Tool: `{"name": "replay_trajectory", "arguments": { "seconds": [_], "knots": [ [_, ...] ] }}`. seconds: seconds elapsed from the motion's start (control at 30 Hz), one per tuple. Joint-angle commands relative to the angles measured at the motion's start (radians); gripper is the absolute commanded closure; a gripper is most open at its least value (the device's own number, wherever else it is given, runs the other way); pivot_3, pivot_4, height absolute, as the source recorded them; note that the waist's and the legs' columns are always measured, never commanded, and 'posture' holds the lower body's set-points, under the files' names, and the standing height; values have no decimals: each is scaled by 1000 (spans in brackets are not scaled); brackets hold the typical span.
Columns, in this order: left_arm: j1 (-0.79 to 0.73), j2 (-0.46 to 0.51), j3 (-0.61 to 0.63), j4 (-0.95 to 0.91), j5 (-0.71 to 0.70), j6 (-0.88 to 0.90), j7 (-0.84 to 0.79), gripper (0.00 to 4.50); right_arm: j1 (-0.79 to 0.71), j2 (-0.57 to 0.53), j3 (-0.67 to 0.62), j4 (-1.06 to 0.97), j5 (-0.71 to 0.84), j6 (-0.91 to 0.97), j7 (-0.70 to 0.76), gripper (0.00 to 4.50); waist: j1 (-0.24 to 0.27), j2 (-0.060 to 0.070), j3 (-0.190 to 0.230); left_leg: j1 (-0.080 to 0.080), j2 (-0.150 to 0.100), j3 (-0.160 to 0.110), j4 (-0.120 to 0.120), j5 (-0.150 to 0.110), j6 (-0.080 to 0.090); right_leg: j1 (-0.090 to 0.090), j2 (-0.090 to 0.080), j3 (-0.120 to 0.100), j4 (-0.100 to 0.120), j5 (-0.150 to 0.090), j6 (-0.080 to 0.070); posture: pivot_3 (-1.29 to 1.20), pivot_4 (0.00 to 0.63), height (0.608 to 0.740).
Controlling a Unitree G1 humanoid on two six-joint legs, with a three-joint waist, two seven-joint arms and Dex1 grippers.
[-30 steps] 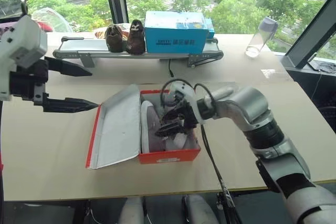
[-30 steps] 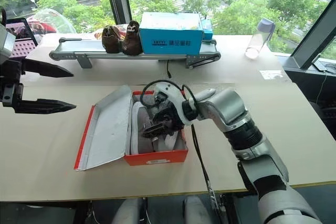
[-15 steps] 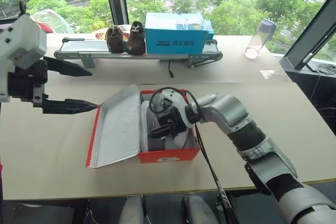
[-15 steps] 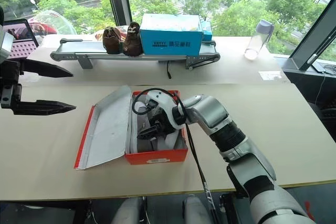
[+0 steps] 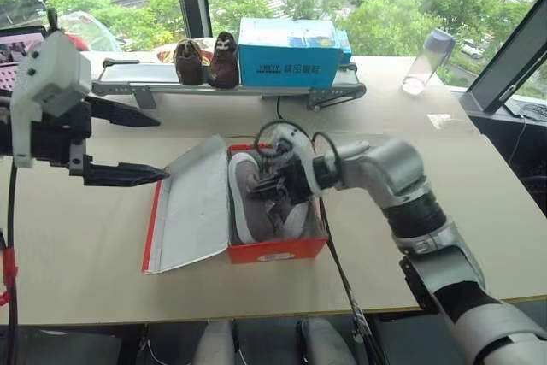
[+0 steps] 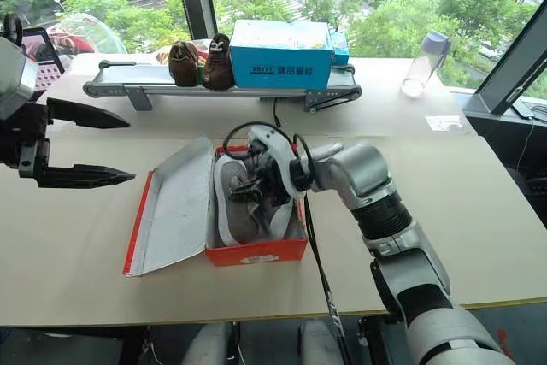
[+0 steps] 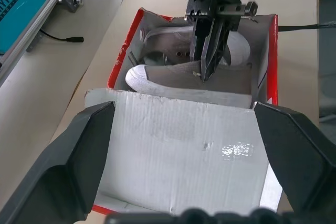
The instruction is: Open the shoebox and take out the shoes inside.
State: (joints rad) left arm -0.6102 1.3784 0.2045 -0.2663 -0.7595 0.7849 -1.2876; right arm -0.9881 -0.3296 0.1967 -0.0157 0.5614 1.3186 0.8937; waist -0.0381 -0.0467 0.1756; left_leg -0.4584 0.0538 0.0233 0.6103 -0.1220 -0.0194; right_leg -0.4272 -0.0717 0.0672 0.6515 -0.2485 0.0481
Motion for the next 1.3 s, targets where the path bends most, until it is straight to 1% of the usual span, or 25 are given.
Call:
{"name": "replay_trajectory", "arguments": {
  "seconds": [0.03,0.17,0.2,0.3,0.4,0.5,0.63,0.73,0.87,1.0,1.07,1.13,1.2,1.23,1.27,1.3],
  "knots": [
    [-61,-20,-32,20,27,-39,-14,0,-88,24,-211,-84,147,144,-25,3706,0,0,0,0,0,0,0,0,0,0,0,0,0,0,0,0,150,740],
    [-104,-50,-74,45,54,-58,-32,0,-165,69,-414,-53,222,271,-89,3706,2,0,0,0,0,0,1,0,0,0,0,0,2,0,0,0,150,740],
    [-117,-63,-88,53,63,-66,-37,0,-195,52,-472,-28,232,287,-108,3706,2,0,0,0,0,0,1,0,0,0,0,0,1,0,0,0,150,740],
    [-147,-91,-117,73,85,-84,-50,0,-244,-17,-570,33,243,296,-148,3706,8,0,0,0,0,0,0,0,0,0,0,0,1,0,0,0,150,740],
    [-163,-114,-137,89,105,-96,-60,0,-259,-112,-608,86,219,281,-174,3706,19,0,0,0,-1,0,0,0,0,1,0,0,-1,0,0,0,150,740],
    [-172,-131,-148,97,122,-104,-70,0,-244,-202,-591,111,206,249,-183,3706,21,0,0,-1,-1,0,0,0,0,1,-1,0,-3,0,0,0,150,740],
    [-197,-167,-171,114,144,-115,-80,0,-140,-397,-528,133,152,168,-151,3706,24,1,1,-1,-1,0,0,0,0,1,-1,0,-3,0,0,0,150,740],
    [-205,-179,-178,118,154,-115,-88,0,-58,-479,-496,149,134,117,-122,3706,23,1,1,-1,-2,0,0,0,0,2,-2,0,-4,0,1,0,150,740],
    [-211,-196,-185,122,168,-113,-96,0,88,-581,-438,194,56,-11,-87,3706,20,1,1,-1,-2,0,0,0,0,2,-2,1,-4,0,2,0,150,740],
    [-215,-201,-188,121,175,-106,-108,0,124,-607,-395,296,-11,-124,-77,3706,12,4,3,0,-2,0,1,0,0,2,-2,1,-3,0,2,0,150,740],
    [-223,-206,-193,129,184,-110,-111,0,167,-606,-313,302,-68,-203,-50,3706,7,4,3,0,-2,0,1,0,0,2,-2,1,-3,0,3,0,150,740],
    [-238,-215,-201,139,193,-114,-110,0,194,-577,-245,327,-115,-282,-30,3706,6,4,3,0,-2,0,1,0,0,2,-1,1,-3,0,3,0,150,740],
    [-249,-222,-206,145,202,-114,-112,0,185,-533,-209,377,-152,-331,-41,3183,-1,4,3,0,-2,0,2,0,0,2,-1,1,-4,-1,5,0,150,740],
    [-251,-220,-208,144,206,-114,-115,0,181,-524,-192,377,-161,-340,-31,3043,-4,4,3,0,-2,0,2,0,0,2,-1,2,-4,-1,6,0,150,740],
    [-252,-217,-208,143,209,-112,-119,0,175,-519,-184,369,-162,-341,-21,2750,-6,5,3,0,-2,0,3,0,0,2,-1,2,-3,-1,7,0,150,740],
    [-252,-215,-205,140,210,-109,-121,0,166,-518,-182,361,-162,-336,-13,2358,-6,6,4,-1,-2,0,3,0,0,2,-2,2,-3,-1,7,0,150,740]
  ]
}}
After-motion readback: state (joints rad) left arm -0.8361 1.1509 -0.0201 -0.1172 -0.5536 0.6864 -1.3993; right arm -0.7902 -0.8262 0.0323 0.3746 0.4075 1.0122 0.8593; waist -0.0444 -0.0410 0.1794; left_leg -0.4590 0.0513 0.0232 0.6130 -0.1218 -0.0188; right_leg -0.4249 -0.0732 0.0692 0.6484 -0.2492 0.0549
